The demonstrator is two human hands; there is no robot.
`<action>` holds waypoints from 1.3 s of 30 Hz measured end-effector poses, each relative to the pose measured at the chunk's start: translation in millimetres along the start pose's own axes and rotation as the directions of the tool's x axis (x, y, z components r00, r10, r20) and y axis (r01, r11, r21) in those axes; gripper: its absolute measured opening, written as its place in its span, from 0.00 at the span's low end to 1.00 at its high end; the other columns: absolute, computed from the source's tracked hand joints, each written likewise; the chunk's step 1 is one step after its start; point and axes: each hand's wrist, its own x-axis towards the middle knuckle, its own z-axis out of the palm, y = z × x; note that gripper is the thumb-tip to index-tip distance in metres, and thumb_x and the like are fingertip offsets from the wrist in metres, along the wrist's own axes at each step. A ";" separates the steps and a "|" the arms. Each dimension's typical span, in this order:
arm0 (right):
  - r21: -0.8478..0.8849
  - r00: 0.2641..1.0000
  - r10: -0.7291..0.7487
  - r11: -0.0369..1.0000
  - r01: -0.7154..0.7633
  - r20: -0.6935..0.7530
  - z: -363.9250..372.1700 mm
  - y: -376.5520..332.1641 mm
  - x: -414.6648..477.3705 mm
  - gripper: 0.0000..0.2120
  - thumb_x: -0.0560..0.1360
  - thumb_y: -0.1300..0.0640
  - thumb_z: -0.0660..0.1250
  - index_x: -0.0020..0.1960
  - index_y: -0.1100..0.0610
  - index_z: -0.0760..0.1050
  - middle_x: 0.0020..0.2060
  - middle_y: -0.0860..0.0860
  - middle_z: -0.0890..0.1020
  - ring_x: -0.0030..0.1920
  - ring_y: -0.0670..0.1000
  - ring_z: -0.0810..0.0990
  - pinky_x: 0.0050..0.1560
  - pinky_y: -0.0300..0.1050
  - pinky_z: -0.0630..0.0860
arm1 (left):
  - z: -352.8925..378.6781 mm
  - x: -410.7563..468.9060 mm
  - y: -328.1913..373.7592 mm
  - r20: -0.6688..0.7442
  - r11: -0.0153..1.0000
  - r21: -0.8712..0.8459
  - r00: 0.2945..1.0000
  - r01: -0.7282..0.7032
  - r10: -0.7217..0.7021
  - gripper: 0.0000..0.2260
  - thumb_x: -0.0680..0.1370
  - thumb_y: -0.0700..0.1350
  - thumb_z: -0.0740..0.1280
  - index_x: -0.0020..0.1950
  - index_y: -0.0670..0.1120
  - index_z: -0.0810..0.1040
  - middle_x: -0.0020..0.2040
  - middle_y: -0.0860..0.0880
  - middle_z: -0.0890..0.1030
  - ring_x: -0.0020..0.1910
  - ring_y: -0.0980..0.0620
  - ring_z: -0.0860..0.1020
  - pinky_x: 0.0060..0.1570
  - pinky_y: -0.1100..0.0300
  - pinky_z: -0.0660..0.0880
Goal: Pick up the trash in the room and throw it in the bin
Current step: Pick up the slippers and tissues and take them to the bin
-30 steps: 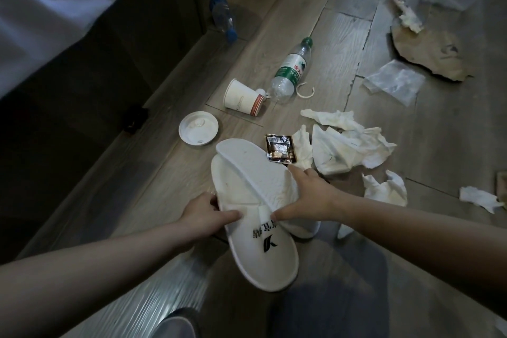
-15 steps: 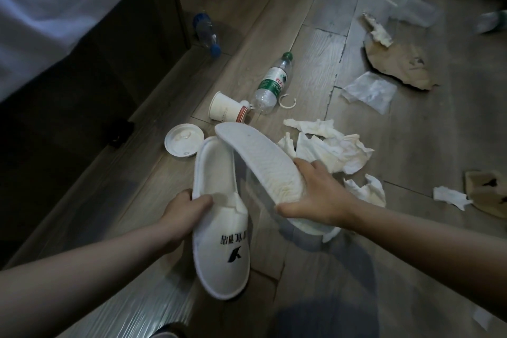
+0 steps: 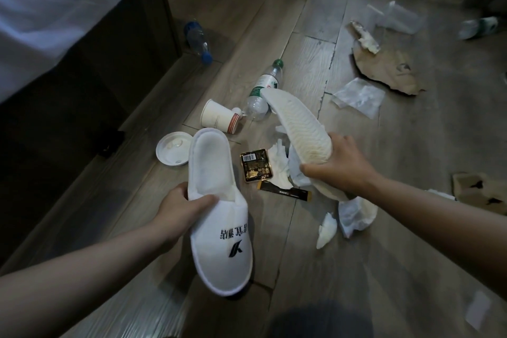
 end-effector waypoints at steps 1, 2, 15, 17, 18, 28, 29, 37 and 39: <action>-0.003 1.000 -0.002 1.000 0.002 0.013 0.0 0.9 2.7 0.44 0.52 0.32 0.72 0.62 0.52 0.68 0.55 0.52 0.72 0.55 0.53 0.75 0.48 0.54 0.79 | 0.3 1.1 -0.2 0.004 1.000 0.003 1.000 -0.001 0.001 0.16 0.71 0.46 0.74 0.58 0.46 0.77 0.50 0.45 0.84 0.47 0.44 0.83 0.51 0.42 0.79; -0.004 0.999 0.012 1.000 -0.012 0.041 -0.3 0.4 4.1 0.45 0.53 0.32 0.73 0.64 0.52 0.67 0.57 0.52 0.70 0.57 0.54 0.74 0.52 0.55 0.78 | 0.3 2.7 -0.7 0.003 1.000 0.003 1.000 0.001 -0.001 0.17 0.71 0.46 0.73 0.58 0.46 0.77 0.50 0.45 0.84 0.47 0.44 0.83 0.51 0.42 0.79; -0.089 0.994 0.002 0.996 0.008 0.111 24.4 -6.5 16.1 0.51 0.57 0.33 0.75 0.70 0.53 0.58 0.64 0.54 0.62 0.66 0.57 0.63 0.61 0.52 0.68 | -2.1 14.4 -2.3 0.000 1.000 -0.026 1.000 0.010 -0.010 0.17 0.71 0.46 0.74 0.59 0.46 0.76 0.50 0.45 0.84 0.46 0.44 0.84 0.49 0.43 0.80; -0.114 0.990 0.020 0.993 -0.004 0.138 27.0 -4.6 18.6 0.52 0.56 0.33 0.75 0.71 0.53 0.57 0.65 0.55 0.62 0.66 0.58 0.64 0.62 0.53 0.69 | -1.9 15.8 -2.1 -0.007 1.000 -0.027 1.000 0.009 -0.009 0.18 0.71 0.46 0.74 0.59 0.46 0.76 0.51 0.45 0.84 0.46 0.44 0.84 0.49 0.43 0.80; -0.121 0.988 0.034 0.992 -0.015 0.152 27.8 -3.4 19.8 0.54 0.55 0.32 0.75 0.71 0.53 0.56 0.65 0.55 0.62 0.66 0.59 0.65 0.63 0.54 0.70 | -1.5 16.3 -2.1 -0.008 1.000 -0.029 1.000 0.010 -0.010 0.18 0.71 0.46 0.74 0.59 0.46 0.76 0.51 0.45 0.84 0.46 0.44 0.84 0.49 0.43 0.80; -0.196 0.968 0.127 0.977 -0.084 0.216 29.6 6.1 24.2 0.60 0.54 0.33 0.76 0.74 0.46 0.45 0.67 0.57 0.64 0.67 0.60 0.64 0.64 0.58 0.67 | 2.7 14.1 2.0 0.009 0.999 -0.037 1.000 0.004 -0.003 0.19 0.72 0.45 0.73 0.61 0.45 0.75 0.52 0.44 0.83 0.47 0.44 0.83 0.49 0.43 0.80; -0.161 0.966 0.128 0.983 -0.092 0.225 29.7 7.2 23.5 0.60 0.55 0.34 0.77 0.74 0.45 0.45 0.67 0.57 0.63 0.67 0.60 0.64 0.63 0.57 0.67 | 2.6 13.8 2.6 0.005 0.999 -0.040 1.000 0.005 -0.005 0.19 0.72 0.45 0.73 0.61 0.45 0.75 0.52 0.44 0.83 0.47 0.43 0.83 0.49 0.43 0.80; 0.182 0.985 0.075 0.978 -0.104 0.158 20.0 8.5 18.9 0.51 0.60 0.45 0.78 0.74 0.50 0.53 0.63 0.51 0.71 0.58 0.52 0.71 0.55 0.46 0.70 | 1.4 6.6 9.1 0.015 0.999 -0.032 1.000 -0.023 0.023 0.20 0.72 0.45 0.73 0.62 0.46 0.75 0.52 0.45 0.83 0.48 0.44 0.83 0.49 0.43 0.80; 0.289 0.985 0.094 0.948 -0.132 0.142 10.7 7.5 17.7 0.51 0.61 0.46 0.78 0.75 0.50 0.53 0.61 0.49 0.71 0.57 0.51 0.71 0.55 0.46 0.71 | 1.4 4.1 12.1 0.023 0.999 -0.036 0.999 -0.024 0.025 0.20 0.72 0.46 0.73 0.63 0.46 0.74 0.53 0.45 0.83 0.49 0.44 0.83 0.50 0.42 0.80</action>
